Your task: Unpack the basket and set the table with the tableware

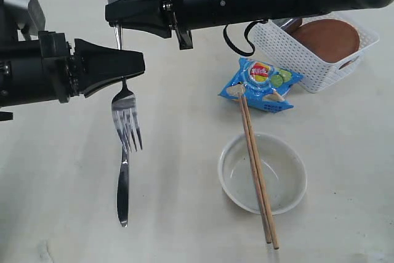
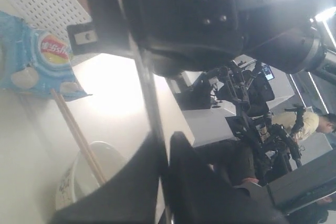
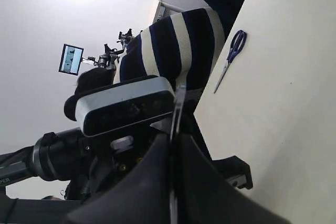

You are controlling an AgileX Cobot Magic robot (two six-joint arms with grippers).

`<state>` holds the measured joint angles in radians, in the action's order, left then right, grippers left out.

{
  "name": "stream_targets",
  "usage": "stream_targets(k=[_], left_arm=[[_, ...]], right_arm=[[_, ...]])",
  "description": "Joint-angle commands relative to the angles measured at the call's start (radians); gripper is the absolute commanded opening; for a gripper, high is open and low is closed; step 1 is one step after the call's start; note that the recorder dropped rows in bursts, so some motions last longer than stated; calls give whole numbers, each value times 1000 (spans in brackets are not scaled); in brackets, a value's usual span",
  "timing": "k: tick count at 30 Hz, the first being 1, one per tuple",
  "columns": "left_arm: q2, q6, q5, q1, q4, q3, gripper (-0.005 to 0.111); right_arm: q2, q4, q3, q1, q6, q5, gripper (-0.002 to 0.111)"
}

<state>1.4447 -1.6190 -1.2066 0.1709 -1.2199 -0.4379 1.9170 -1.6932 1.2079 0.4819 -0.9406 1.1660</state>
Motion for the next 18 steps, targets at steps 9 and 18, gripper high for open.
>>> stream_targets(k=[9, 18], left_arm=[[-3, -28, -14, 5, -6, -6, 0], [-3, -34, -14, 5, -6, -6, 0]], right_arm=[[-8, 10, 0, -57, 35, 55, 0], [-8, 14, 0, -72, 40, 55, 57]])
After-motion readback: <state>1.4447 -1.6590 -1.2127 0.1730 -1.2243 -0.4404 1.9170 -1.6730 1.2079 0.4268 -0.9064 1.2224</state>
